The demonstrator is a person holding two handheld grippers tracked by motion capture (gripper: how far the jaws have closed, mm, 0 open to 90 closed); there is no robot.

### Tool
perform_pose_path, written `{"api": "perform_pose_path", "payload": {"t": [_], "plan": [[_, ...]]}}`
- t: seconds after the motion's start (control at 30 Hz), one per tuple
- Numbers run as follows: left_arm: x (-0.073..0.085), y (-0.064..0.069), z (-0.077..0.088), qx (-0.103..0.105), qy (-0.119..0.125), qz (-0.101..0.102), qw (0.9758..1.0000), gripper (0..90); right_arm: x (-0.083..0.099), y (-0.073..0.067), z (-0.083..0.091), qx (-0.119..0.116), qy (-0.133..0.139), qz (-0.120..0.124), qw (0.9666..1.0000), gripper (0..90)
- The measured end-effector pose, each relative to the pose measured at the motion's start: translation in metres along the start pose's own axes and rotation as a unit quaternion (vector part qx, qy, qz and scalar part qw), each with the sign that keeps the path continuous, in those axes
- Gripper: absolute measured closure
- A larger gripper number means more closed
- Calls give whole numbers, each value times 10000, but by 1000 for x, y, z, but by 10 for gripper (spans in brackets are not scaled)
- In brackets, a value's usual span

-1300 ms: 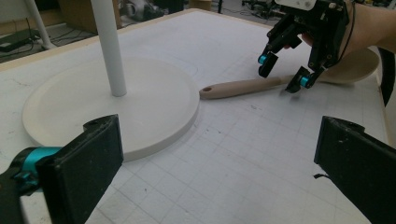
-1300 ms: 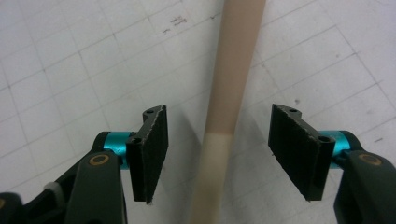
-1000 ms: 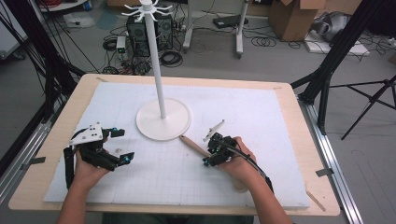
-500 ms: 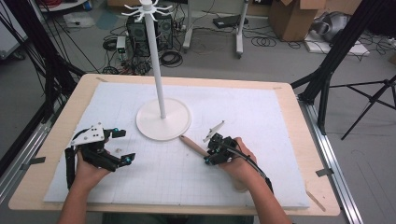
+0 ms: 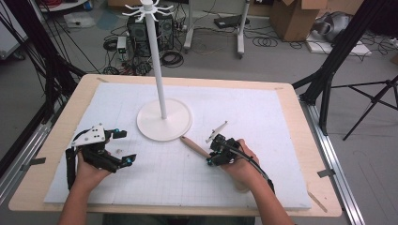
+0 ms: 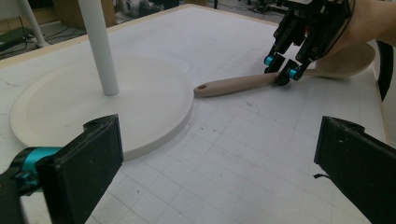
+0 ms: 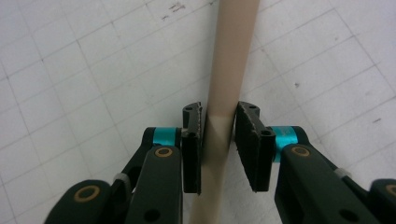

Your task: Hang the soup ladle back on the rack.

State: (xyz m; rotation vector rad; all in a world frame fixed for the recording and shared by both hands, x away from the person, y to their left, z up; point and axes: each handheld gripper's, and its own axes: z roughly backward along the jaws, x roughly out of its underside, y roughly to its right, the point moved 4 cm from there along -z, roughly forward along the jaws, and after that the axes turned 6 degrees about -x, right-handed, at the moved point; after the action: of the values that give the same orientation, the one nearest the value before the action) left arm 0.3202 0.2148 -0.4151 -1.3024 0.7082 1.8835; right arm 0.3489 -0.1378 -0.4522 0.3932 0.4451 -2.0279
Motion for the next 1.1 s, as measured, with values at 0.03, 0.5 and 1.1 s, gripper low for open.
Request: {"api": "perform_pose_path", "payload": {"t": [0.03,0.5,1.1], "plan": [[0,0,0,0,0,0,10000,17,0,0,0,-4,9,-54,10000,743],[0,-2,2,-19,16,1,10000,16,4,-4,6,68,73,98,9999,773],[-1,-2,3,-20,40,14,10000,17,7,9,87,45,1791,38,9838,775]]}}
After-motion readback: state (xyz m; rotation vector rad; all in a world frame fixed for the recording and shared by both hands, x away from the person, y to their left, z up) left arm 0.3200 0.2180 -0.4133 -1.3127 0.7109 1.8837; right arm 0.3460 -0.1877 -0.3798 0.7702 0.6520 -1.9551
